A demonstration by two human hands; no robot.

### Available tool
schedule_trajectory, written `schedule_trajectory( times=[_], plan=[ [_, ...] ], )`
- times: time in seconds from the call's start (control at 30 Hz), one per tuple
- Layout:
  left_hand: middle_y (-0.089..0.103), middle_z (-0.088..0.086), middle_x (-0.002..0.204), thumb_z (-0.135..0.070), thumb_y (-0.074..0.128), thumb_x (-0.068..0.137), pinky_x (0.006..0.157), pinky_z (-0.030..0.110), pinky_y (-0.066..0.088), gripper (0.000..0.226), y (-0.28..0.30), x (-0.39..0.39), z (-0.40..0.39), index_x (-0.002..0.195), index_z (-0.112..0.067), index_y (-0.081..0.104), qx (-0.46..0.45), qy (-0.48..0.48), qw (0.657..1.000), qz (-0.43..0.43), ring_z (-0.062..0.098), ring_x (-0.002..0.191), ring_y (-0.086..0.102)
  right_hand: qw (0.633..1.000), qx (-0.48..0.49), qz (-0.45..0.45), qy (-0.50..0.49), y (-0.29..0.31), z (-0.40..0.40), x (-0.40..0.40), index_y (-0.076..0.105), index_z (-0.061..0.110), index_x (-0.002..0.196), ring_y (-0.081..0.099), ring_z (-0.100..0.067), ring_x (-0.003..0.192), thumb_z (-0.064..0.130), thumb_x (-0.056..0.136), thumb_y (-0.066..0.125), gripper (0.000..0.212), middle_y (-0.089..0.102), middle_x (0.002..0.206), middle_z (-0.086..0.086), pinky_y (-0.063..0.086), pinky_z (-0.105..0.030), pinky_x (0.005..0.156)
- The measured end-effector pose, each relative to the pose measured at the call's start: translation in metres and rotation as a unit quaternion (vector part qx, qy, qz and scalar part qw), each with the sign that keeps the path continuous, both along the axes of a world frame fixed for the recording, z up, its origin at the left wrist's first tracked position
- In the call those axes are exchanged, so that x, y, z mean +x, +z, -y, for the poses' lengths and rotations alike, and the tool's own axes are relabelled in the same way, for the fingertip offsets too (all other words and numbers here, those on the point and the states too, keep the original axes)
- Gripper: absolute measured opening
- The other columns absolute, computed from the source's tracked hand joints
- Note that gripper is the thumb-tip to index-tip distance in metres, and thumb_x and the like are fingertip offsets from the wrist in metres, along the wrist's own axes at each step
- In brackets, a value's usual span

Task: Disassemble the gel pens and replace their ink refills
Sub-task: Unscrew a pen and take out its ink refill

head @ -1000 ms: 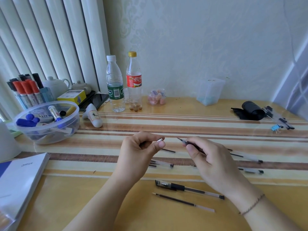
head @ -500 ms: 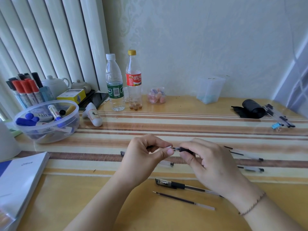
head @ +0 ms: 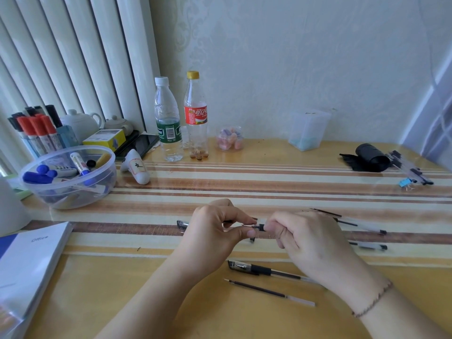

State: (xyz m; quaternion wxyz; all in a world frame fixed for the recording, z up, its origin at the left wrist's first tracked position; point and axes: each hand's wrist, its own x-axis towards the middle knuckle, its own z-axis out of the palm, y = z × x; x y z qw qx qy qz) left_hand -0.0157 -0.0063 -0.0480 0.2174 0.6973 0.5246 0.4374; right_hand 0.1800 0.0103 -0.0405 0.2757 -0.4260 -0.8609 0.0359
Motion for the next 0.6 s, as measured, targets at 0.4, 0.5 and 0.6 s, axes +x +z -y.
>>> schedule_trajectory(
  times=[0.4, 0.5, 0.6],
  plan=[
    [0.052, 0.000, 0.070, -0.026, 0.078, 0.075, 0.060, 0.027, 0.045, 0.010, 0.0002, -0.0043, -0.0019, 0.083, -0.031, 0.075, 0.005, 0.027, 1.000, -0.001, 0.007, 0.065, 0.047, 0.997, -0.064, -0.032, -0.009, 0.0032, 0.0028, 0.0012, 0.058, 0.038, 0.090, 0.055, 0.000, 0.066, 0.055, 0.086, 0.054, 0.018, 0.056, 0.071, 0.022, 0.046, -0.025, 0.056],
    [0.054, 0.002, 0.071, -0.024, 0.079, 0.075, 0.059, 0.018, 0.036, 0.009, 0.0012, -0.0042, -0.0032, 0.082, -0.029, 0.076, 0.013, 0.035, 0.999, -0.002, 0.007, 0.066, 0.047, 0.997, -0.064, -0.041, -0.011, 0.0012, 0.0023, 0.0009, 0.054, 0.036, 0.083, 0.055, -0.007, 0.062, 0.043, 0.085, 0.063, 0.012, 0.057, 0.068, 0.016, 0.048, -0.030, 0.055],
    [0.052, -0.003, 0.067, -0.025, 0.079, 0.074, 0.059, 0.012, 0.034, 0.008, 0.0015, -0.0031, -0.0027, 0.081, -0.027, 0.077, 0.024, 0.041, 0.999, 0.012, 0.006, 0.066, 0.048, 0.997, -0.069, -0.044, 0.005, 0.0019, 0.0033, 0.0019, 0.052, 0.039, 0.076, 0.056, -0.007, 0.062, 0.055, 0.089, 0.037, 0.026, 0.060, 0.064, 0.013, 0.040, -0.022, 0.049]
  ],
)
